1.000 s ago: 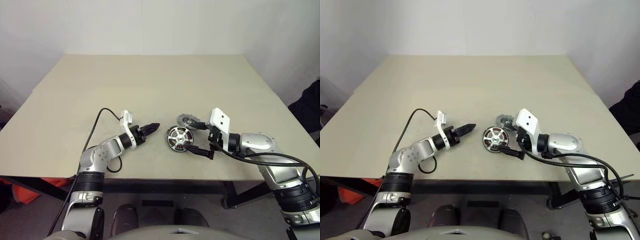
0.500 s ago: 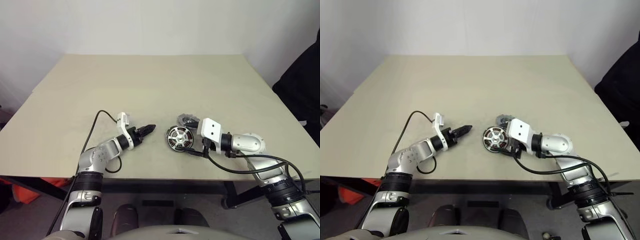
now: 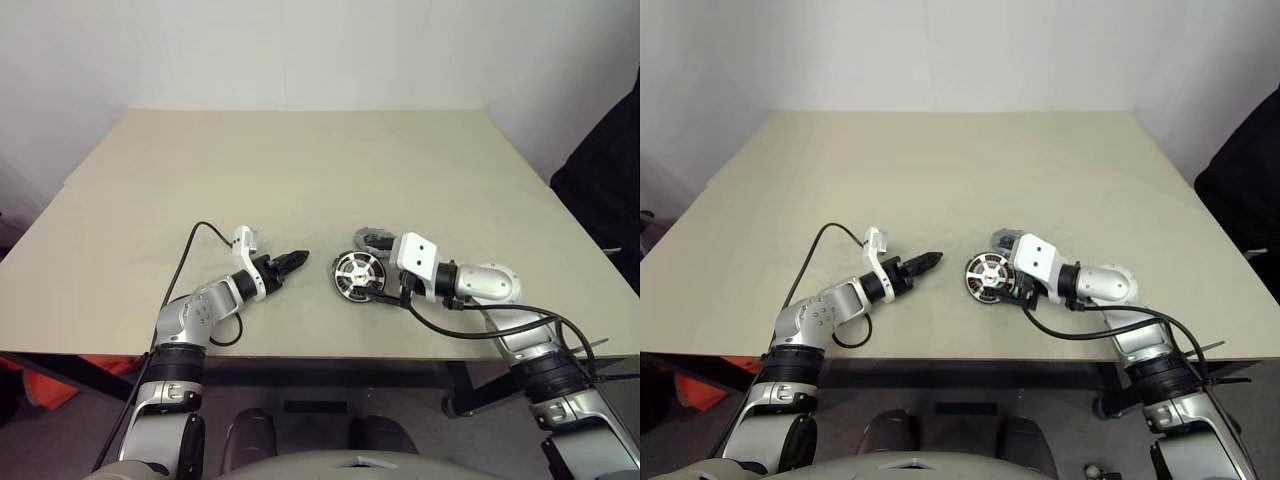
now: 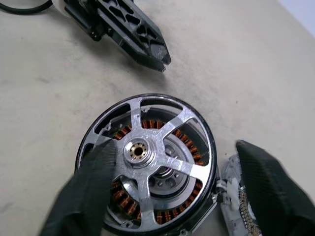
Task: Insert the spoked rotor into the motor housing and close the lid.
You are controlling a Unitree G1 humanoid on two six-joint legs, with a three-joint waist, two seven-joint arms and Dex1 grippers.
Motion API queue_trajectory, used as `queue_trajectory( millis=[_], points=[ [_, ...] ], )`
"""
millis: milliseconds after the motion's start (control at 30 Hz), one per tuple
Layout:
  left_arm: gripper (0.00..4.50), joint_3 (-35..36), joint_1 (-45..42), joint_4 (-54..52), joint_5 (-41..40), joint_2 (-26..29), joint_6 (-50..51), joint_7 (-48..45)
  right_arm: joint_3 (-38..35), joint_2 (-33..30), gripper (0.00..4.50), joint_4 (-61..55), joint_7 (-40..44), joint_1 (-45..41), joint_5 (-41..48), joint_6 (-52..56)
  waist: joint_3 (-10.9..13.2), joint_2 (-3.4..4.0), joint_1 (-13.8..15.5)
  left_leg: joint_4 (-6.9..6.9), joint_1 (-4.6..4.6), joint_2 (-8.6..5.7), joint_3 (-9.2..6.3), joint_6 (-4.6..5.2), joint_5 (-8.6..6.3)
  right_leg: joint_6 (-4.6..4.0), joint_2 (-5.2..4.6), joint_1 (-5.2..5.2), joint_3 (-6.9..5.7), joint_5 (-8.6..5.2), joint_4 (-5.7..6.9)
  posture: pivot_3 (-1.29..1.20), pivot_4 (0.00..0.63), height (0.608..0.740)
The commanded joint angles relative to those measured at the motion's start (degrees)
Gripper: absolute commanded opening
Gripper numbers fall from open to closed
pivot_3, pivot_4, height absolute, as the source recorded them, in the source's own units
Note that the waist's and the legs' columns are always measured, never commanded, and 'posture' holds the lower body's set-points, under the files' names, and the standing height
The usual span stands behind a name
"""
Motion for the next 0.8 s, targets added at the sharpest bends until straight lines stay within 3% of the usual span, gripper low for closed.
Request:
queue_trajectory(
  millis=[33,233,733,800],
  points=[
    [2.3,0.3,-0.2,-1.6,0.0,0.1,-0.8,0.0,-1.0,0.3,3.21,0.3,-1.0,-1.5,-0.5,-1.0,0.0,0.0,0.0,0.01,0.0,0.0,0.0,0.0,0.0,0.0,0.0,0.0,0.0,0.0,0.02,0.0,0.0,0.74],
    [2.3,0.2,0.2,-2.0,0.0,-0.1,-0.7,0.4,-1.4,0.2,1.12,0.4,-0.9,-1.5,-0.1,-1.2,0.0,0.0,0.0,0.08,0.03,-0.01,0.0,-0.04,0.02,0.3,-0.01,0.0,0.02,-0.17,0.12,0.0,0.0,0.74],
    [2.3,0.1,0.8,-2.1,0.3,0.0,-0.8,0.8,-1.2,1.0,1.12,0.4,0.3,-2.3,1.2,0.2,0.0,0.0,0.0,0.09,0.04,0.01,0.0,-0.09,0.05,0.32,0.0,0.0,0.02,-0.19,0.17,0.0,0.0,0.74],
    [2.3,0.1,0.8,-2.0,0.4,0.1,-0.9,0.7,-1.0,0.9,0.73,0.2,1.1,-2.0,1.5,1.0,0.0,0.0,0.0,0.08,0.04,0.01,0.0,-0.09,0.05,0.33,0.0,0.0,0.02,-0.19,0.17,0.0,0.0,0.74]
  ],
)
